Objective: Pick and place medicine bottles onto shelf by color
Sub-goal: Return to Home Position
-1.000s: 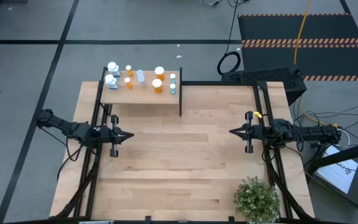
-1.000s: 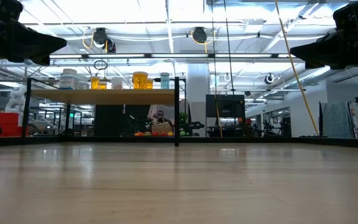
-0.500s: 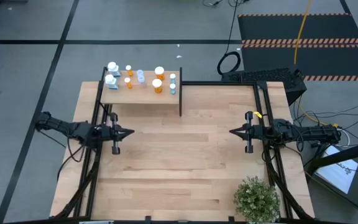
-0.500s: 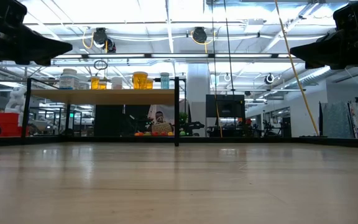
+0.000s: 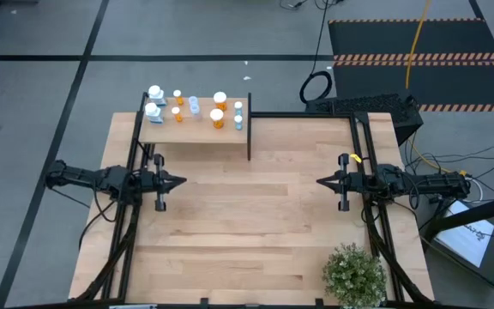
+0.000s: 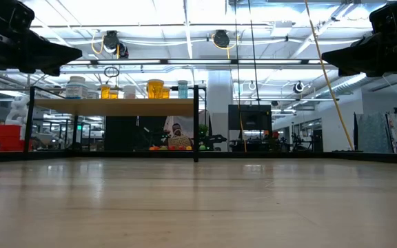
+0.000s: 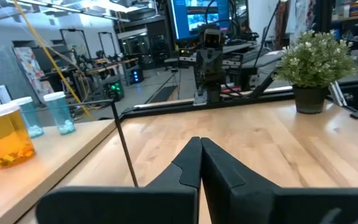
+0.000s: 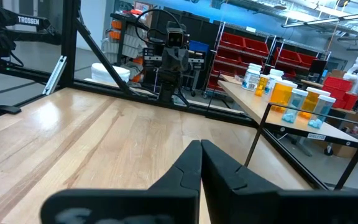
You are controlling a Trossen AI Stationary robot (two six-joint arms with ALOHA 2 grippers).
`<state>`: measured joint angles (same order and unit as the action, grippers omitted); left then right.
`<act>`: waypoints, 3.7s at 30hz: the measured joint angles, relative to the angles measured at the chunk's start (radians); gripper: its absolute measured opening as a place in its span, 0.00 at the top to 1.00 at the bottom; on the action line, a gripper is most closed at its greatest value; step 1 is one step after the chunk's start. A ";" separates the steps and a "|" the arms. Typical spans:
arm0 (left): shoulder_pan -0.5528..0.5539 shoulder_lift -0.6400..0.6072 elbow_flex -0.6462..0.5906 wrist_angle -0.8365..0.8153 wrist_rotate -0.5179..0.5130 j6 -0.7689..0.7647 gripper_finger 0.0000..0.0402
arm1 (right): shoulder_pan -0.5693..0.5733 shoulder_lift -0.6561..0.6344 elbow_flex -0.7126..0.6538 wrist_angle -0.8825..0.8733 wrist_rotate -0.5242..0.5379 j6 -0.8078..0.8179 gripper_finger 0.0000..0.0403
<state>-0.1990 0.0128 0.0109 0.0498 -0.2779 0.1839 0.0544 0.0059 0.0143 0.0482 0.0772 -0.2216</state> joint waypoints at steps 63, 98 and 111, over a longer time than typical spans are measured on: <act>0.002 0.000 -0.002 0.024 0.016 0.018 0.92 | 0.000 0.000 0.000 0.000 0.000 0.000 1.00; 0.002 0.000 -0.001 0.024 0.016 0.018 0.92 | 0.000 0.000 0.000 0.000 0.000 0.000 1.00; 0.002 0.000 0.000 0.024 0.016 0.018 0.92 | 0.000 0.000 0.000 0.000 0.000 0.000 1.00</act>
<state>-0.1970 0.0128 0.0105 0.0738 -0.2623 0.2016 0.0543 0.0059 0.0143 0.0483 0.0771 -0.2214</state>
